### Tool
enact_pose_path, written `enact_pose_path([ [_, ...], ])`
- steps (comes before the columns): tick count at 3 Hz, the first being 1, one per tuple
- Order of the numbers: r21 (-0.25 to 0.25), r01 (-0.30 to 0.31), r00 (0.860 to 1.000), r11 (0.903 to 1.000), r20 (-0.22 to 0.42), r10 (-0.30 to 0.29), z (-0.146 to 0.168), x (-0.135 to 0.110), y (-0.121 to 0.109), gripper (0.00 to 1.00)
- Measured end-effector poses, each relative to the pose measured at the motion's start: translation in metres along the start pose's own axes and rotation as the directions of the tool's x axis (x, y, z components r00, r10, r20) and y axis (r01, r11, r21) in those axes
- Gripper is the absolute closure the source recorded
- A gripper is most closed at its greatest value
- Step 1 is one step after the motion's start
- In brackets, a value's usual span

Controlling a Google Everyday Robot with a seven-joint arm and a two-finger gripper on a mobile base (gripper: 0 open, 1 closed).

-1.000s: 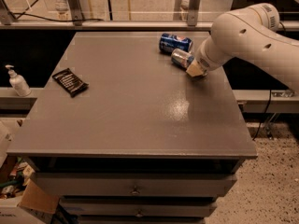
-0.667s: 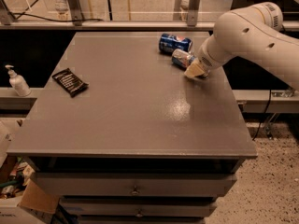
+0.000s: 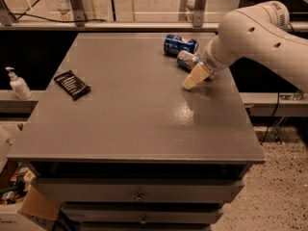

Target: Move redbull can near pepsi can

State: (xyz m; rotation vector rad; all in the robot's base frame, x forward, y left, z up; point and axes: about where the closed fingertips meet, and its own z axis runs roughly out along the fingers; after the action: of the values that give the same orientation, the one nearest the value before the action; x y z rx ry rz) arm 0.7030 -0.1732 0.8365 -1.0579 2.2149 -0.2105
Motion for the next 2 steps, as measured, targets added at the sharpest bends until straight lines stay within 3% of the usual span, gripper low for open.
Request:
enact_pose_path([
  [1,-0.017,-0.041,0.998,0.9990,0.052,0.041,-0.009,0.009,-0.005,0.00],
  [2,-0.054,-0.102,0.961,0.9933,0.254,0.112,-0.022,0.008,-0.017,0.00],
])
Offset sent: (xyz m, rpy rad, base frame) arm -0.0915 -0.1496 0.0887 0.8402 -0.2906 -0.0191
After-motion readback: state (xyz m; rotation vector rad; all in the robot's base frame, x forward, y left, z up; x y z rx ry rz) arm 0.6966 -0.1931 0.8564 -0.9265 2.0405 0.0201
